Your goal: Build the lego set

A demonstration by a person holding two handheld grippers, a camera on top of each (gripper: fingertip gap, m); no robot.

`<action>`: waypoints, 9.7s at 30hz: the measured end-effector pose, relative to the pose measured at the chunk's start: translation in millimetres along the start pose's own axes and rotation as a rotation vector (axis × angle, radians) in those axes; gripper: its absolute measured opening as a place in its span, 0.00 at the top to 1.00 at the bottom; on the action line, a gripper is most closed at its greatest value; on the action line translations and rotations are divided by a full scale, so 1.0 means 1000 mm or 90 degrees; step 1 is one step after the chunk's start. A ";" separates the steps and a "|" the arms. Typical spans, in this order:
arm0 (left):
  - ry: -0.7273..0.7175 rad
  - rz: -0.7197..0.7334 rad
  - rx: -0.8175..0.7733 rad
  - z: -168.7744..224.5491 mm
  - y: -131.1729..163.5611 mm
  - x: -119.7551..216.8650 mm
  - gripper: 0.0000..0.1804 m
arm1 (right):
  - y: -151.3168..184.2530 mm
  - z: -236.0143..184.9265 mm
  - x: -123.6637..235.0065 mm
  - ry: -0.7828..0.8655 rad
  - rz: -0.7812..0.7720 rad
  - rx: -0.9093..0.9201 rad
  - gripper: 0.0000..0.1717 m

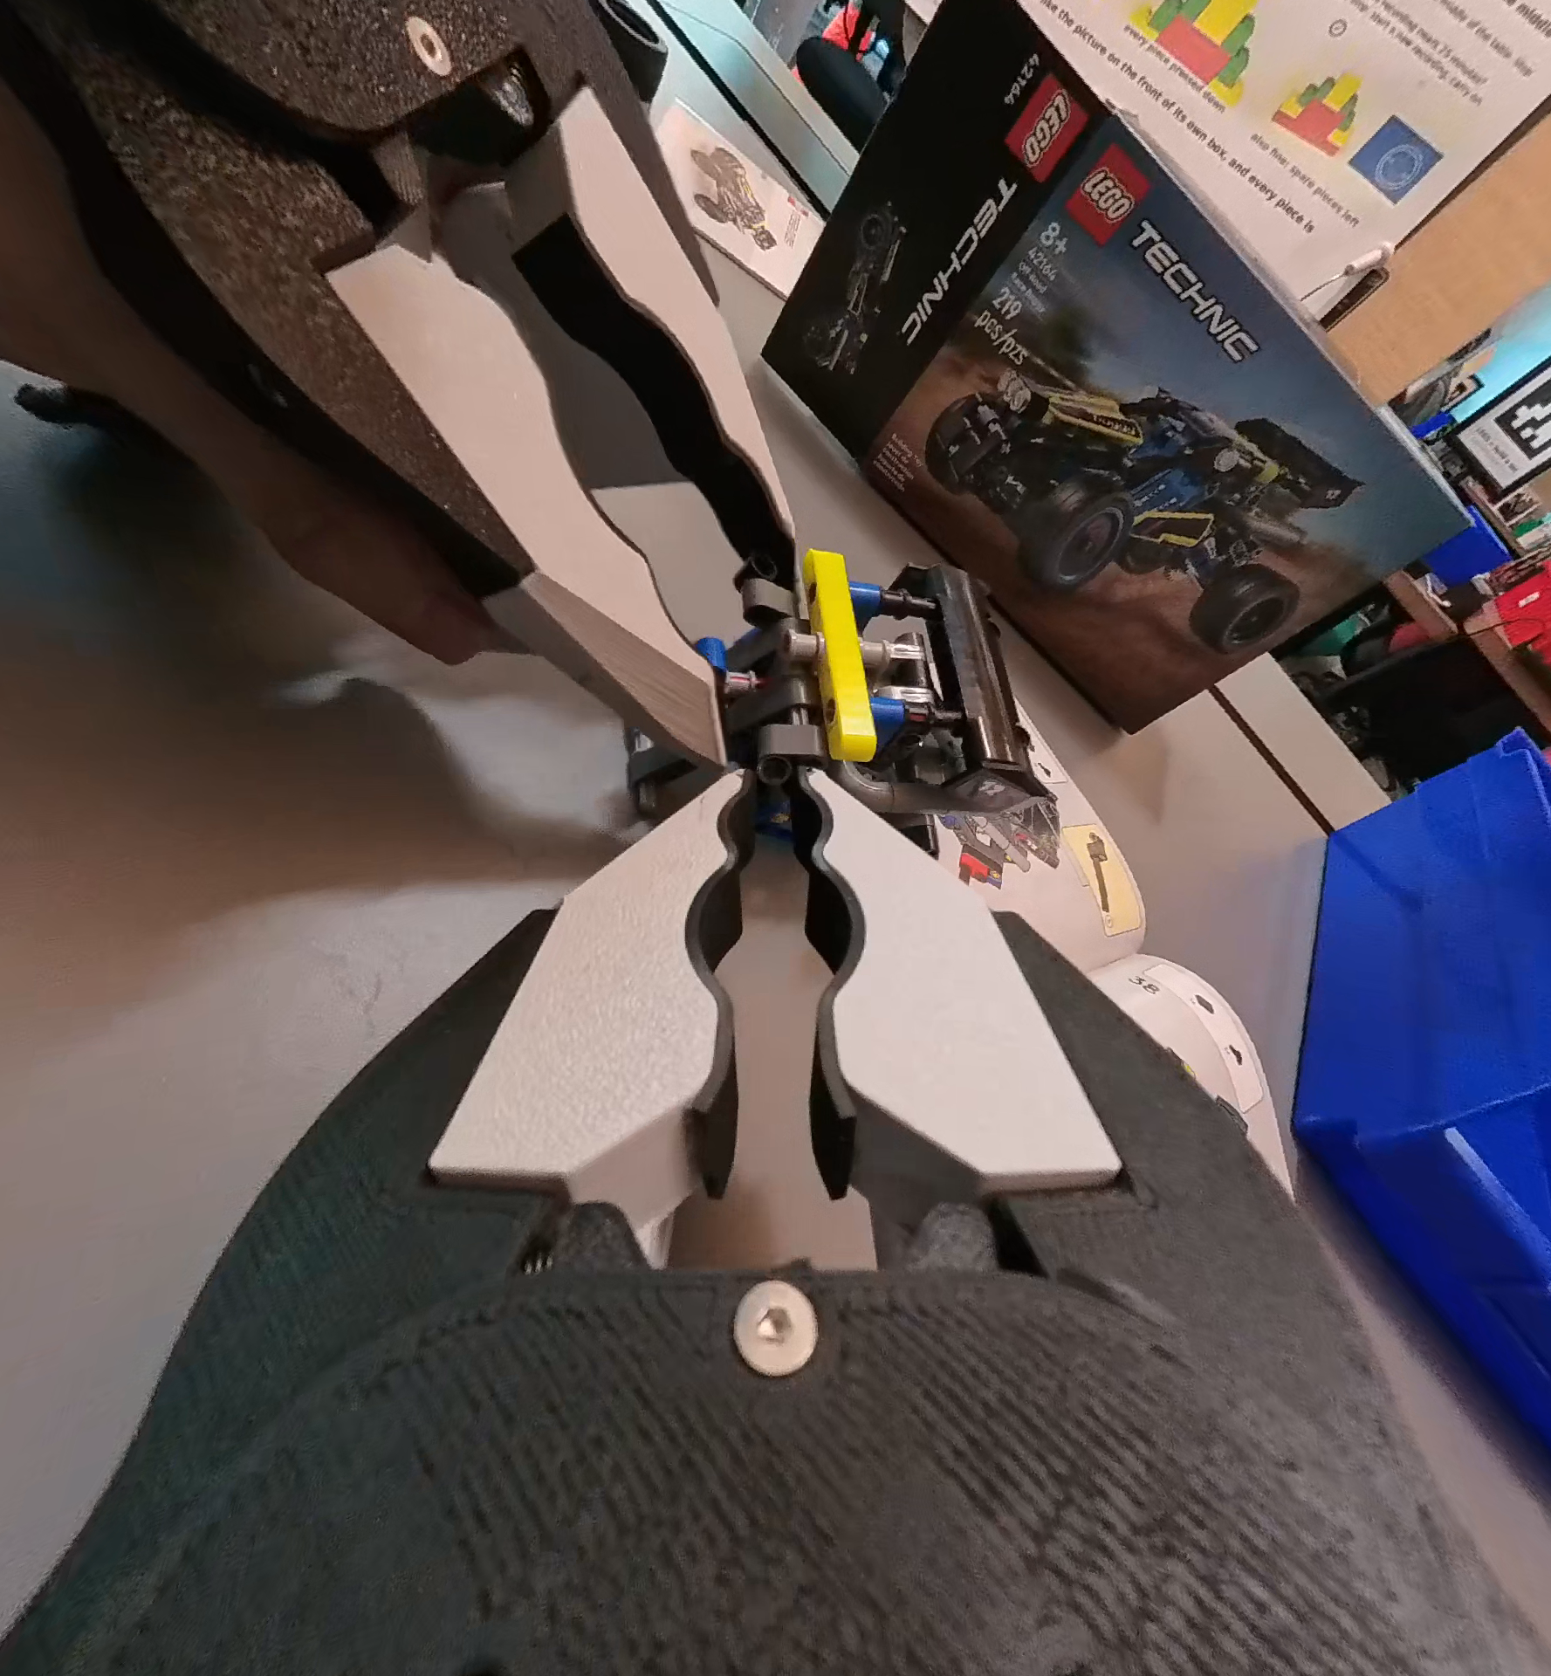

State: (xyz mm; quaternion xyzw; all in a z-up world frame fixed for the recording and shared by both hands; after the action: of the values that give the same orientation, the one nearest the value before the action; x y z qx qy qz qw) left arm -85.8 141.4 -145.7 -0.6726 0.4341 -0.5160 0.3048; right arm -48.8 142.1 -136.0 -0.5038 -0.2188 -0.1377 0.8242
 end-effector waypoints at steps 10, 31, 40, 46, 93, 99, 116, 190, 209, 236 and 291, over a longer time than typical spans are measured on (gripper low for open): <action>0.022 0.009 0.011 0.000 0.001 0.007 0.76 | -0.002 -0.002 -0.002 -0.043 0.036 -0.068 0.98; 0.081 0.068 -0.073 -0.004 -0.001 0.005 0.81 | -0.003 0.008 0.000 -0.198 0.106 -0.193 0.98; 0.136 0.090 -0.086 -0.005 -0.003 0.005 0.83 | -0.002 0.009 -0.001 -0.272 0.110 -0.169 0.98; 0.188 0.105 -0.127 -0.005 0.000 0.006 0.84 | 0.002 0.006 -0.002 -0.323 0.102 -0.126 0.97; 0.280 0.061 -0.102 -0.031 -0.004 0.002 0.81 | 0.007 0.007 -0.007 -0.316 0.090 -0.086 0.97; 0.209 0.018 -0.079 -0.026 0.011 0.007 0.82 | 0.003 0.001 -0.003 -0.265 0.090 -0.092 0.97; -0.018 -0.020 -0.092 -0.005 0.011 -0.008 0.72 | 0.006 -0.004 0.007 -0.167 0.065 -0.140 0.97; -0.005 0.036 -0.092 -0.011 -0.001 -0.013 0.79 | 0.003 0.009 -0.015 -0.065 -0.055 0.099 0.98; 0.009 0.026 -0.081 -0.011 0.001 -0.010 0.79 | -0.001 0.007 -0.016 -0.020 -0.173 0.210 0.98; 0.023 0.014 -0.084 -0.008 0.002 -0.009 0.80 | -0.001 0.007 -0.015 -0.020 -0.283 0.409 0.98; 0.041 0.058 -0.140 -0.035 0.004 0.011 0.70 | -0.010 0.015 -0.012 0.121 -0.105 0.407 0.72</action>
State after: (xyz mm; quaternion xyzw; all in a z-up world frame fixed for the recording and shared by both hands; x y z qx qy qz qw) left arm -119.3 131.1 -134.6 -0.6645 0.5278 -0.4721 0.2387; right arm -67.1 151.1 -128.9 -0.1853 -0.2132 -0.1746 0.9432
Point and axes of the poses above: each gripper's, where its closed fingertips meet, x back along the fingers, y out of its underside, z = x × y across the jaws, the point moved 1 cm from there along x, back along the fingers, and after that the axes turned 15 degrees about -y, right-handed, at the moved point
